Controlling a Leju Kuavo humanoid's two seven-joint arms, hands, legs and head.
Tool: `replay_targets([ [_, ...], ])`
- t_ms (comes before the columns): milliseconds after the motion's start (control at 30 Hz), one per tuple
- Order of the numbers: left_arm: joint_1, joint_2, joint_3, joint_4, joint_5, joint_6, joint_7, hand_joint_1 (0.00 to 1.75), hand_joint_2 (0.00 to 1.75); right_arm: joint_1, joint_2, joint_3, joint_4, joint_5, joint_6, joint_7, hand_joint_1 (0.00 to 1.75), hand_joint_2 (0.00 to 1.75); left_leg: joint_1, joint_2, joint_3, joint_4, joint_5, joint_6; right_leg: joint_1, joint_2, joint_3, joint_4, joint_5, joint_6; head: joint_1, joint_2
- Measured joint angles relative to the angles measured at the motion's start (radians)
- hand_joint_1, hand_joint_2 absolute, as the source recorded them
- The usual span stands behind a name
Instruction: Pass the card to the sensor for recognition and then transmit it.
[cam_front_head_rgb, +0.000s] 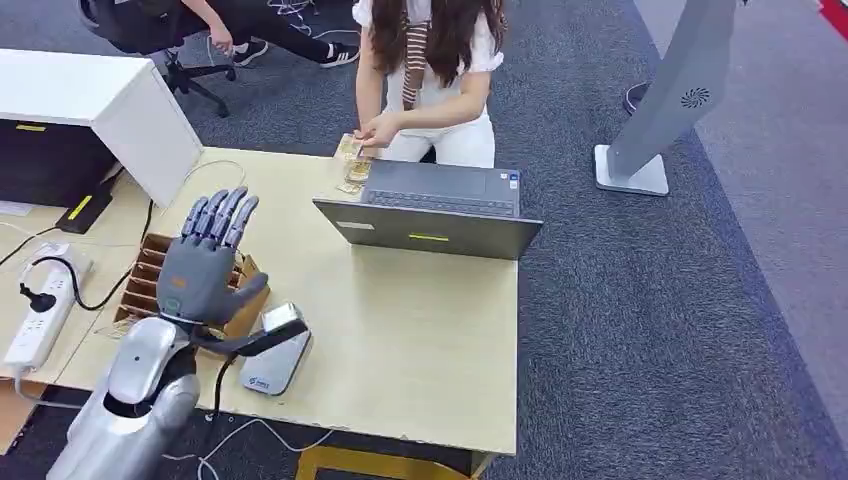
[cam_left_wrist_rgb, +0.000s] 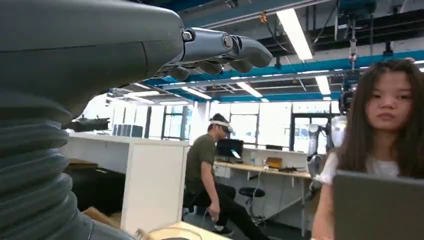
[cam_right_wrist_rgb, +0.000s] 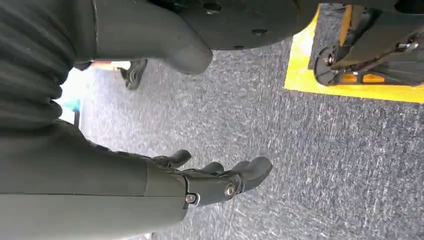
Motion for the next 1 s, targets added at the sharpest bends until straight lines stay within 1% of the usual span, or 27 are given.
replay_targets([
  [33,0.047,0.008,0.0,-0.032,-0.004,0.001,-0.009,0.0,1.75,0.0,0.0,-0.003,0.0,-0.007,-0.001,-0.002,0.0,1.75,0.0,0.001,0.001,0.0,-0.002,-0.002,0.0,0.001,0.0,0.0,0.0,0.0,0.0,0.0],
  [100,0.157,0.021,0.0,-0.088,-0.022,0.008,-0.022,0.0,1.75,0.004,0.0,-0.011,0.0,-0.013,-0.005,-0.005,0.0,1.75,0.0,0.002,0.001,0.0,-0.002,-0.002,0.0,0.002,0.0,0.0,-0.001,0.0,0.0,0.0],
  [167,0.247,0.031,0.0,-0.125,-0.031,0.022,-0.024,0.0,1.75,0.006,0.0,-0.017,0.0,-0.019,-0.008,-0.005,0.0,1.75,0.0,0.001,0.001,0.0,-0.002,-0.002,0.0,0.001,-0.001,0.0,-0.001,0.0,0.0,0.0],
  [267,0.313,0.04,0.0,-0.156,-0.032,0.027,-0.024,0.0,1.75,0.005,0.001,-0.023,0.0,-0.024,-0.01,-0.005,0.0,1.75,0.0,-0.002,0.001,0.0,-0.002,-0.002,0.0,-0.003,0.0,0.0,-0.001,0.0,0.0,0.0],
  [500,0.35,0.049,0.0,-0.191,-0.031,0.027,-0.024,0.0,1.75,0.005,0.003,-0.029,0.0,-0.023,-0.01,-0.005,0.0,1.75,0.0,-0.002,0.001,0.0,-0.001,-0.001,0.0,-0.004,0.002,0.0,-0.001,0.0,0.0,0.0],
  [767,0.365,0.05,0.0,-0.196,-0.032,0.027,-0.018,0.0,1.75,0.005,0.003,-0.03,0.0,-0.023,-0.011,-0.005,0.0,1.75,0.0,-0.002,0.001,0.0,-0.001,-0.001,0.0,-0.004,0.002,0.0,-0.001,0.0,0.0,0.0],
  [833,0.385,0.05,0.002,-0.195,-0.041,0.056,-0.005,0.0,1.75,0.006,0.003,-0.029,0.0,-0.019,-0.013,-0.003,0.0,1.75,0.0,-0.002,0.001,0.0,-0.001,-0.001,0.0,-0.004,0.002,0.0,-0.001,0.0,0.0,0.0],
  [933,0.404,0.047,0.022,-0.182,-0.055,0.148,0.001,0.0,1.75,0.005,0.003,-0.029,0.0,-0.007,-0.013,0.003,0.0,1.75,0.0,-0.003,0.001,0.0,-0.001,-0.001,0.0,-0.004,0.002,0.0,-0.001,0.0,0.0,0.0],
  [1000,0.405,0.043,0.047,-0.157,-0.053,0.18,0.001,0.0,1.75,0.004,0.003,-0.029,0.0,-0.005,-0.013,0.006,0.0,1.75,0.0,-0.003,0.001,0.0,-0.001,-0.001,0.0,-0.005,0.002,0.0,-0.001,0.0,0.0,0.0],
])
